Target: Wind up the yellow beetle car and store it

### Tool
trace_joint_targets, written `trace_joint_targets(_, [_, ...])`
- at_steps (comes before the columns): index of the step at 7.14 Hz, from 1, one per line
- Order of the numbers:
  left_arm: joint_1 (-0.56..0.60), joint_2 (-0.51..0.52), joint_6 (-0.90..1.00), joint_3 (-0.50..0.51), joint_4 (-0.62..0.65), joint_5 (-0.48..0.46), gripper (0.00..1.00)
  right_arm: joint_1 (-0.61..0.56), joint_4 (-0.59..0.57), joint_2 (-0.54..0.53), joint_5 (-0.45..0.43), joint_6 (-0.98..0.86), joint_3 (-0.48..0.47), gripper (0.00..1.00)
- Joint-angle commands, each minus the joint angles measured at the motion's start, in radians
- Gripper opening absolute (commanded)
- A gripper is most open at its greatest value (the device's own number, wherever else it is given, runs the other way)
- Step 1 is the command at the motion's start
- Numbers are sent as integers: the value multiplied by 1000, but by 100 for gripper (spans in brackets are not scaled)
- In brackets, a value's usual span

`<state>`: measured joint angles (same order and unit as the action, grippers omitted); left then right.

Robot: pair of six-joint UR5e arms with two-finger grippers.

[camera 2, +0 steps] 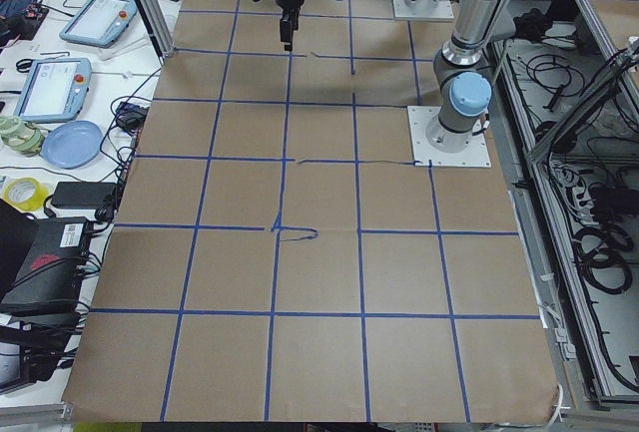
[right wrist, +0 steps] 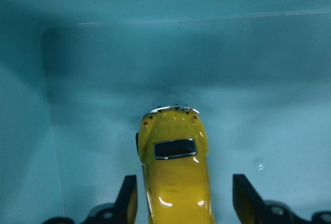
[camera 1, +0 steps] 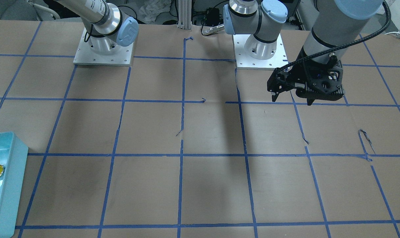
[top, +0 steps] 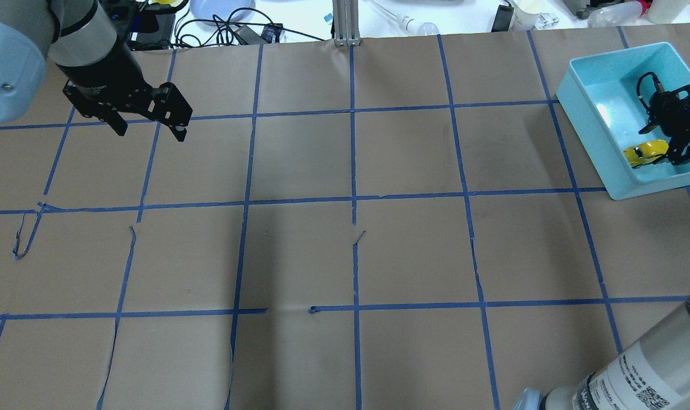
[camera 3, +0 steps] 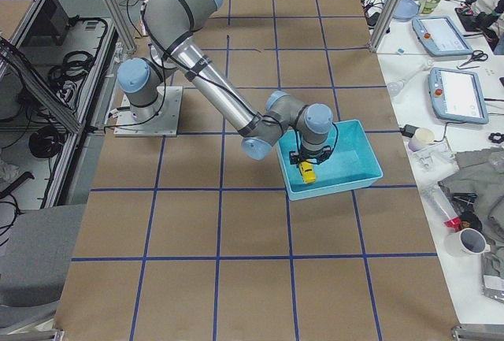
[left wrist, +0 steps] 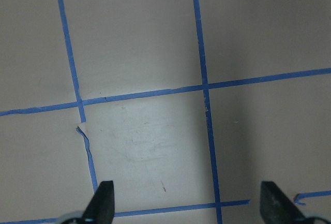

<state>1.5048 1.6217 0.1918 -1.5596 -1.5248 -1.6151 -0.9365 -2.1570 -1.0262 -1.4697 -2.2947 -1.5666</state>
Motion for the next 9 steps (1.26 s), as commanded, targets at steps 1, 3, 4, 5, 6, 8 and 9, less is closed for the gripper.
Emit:
trace_joint_targets(1, [0, 1, 0, 1, 2, 0, 100, -13, 183, -139, 68, 218, 3, 100])
trace_joint_targets(3, [0, 3, 0, 1, 2, 4, 100, -136, 224, -247, 39, 467, 3, 100])
trace_joint_targets(4, [0, 3, 0, 1, 2, 6, 100, -227, 230, -279, 5, 591, 0, 100])
trace_joint_targets(5, [2, 3, 0, 1, 2, 8, 100, -302, 290, -311, -13, 760, -1, 100])
trace_joint_targets(6, [2, 3, 0, 3, 2, 8, 100, -368, 311, -328, -8, 908, 2, 100])
trace_joint_targets(8, [2, 6, 0, 1, 2, 8, 100, -483, 301, -374, -10, 1321, 10, 100])
trace_joint_targets(9, [3, 6, 0, 1, 2, 4, 100, -525, 302, -402, -4, 1562, 14, 100])
